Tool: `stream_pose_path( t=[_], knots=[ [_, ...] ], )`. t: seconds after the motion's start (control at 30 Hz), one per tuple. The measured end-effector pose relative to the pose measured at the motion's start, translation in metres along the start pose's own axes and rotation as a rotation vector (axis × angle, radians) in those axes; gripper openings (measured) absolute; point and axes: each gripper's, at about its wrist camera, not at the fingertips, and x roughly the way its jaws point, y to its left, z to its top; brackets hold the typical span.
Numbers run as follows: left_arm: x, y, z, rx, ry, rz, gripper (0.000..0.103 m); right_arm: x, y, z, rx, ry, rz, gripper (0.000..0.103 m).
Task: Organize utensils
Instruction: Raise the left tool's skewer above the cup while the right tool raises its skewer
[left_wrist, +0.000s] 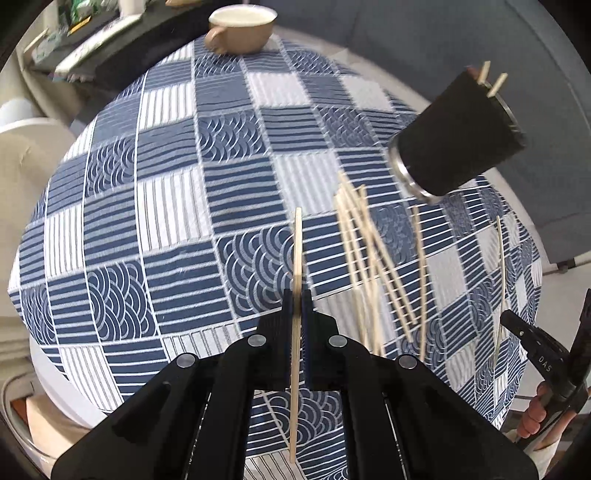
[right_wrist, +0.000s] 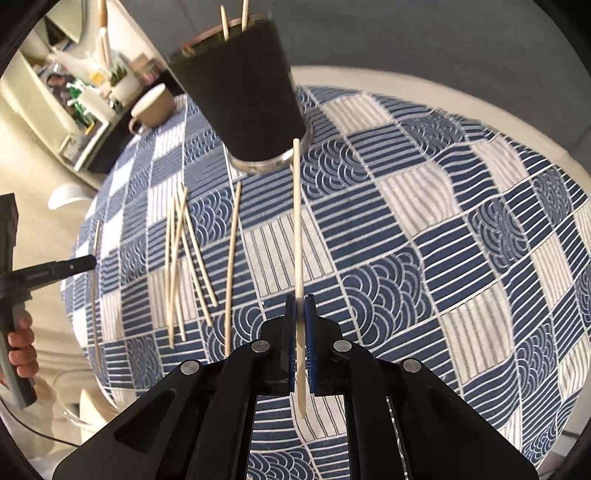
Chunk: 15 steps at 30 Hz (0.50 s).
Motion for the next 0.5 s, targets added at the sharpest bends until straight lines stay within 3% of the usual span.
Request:
stream_pose_path(
  t=[0.23, 0.5],
  knots=[
    [-0.028, -0.038, 0.027, 0.061, -0.079, -0.002, 0.005, -0.044, 0.008, 0.022, -0.007, -0.120, 0.081, 0.005],
    [-0.083, -0.078, 0.057, 0.201, -0.239, 0.055, 0.005, -0.106, 0.041, 0.054, -0.079, -0.307, 0.069, 0.005]
  ],
)
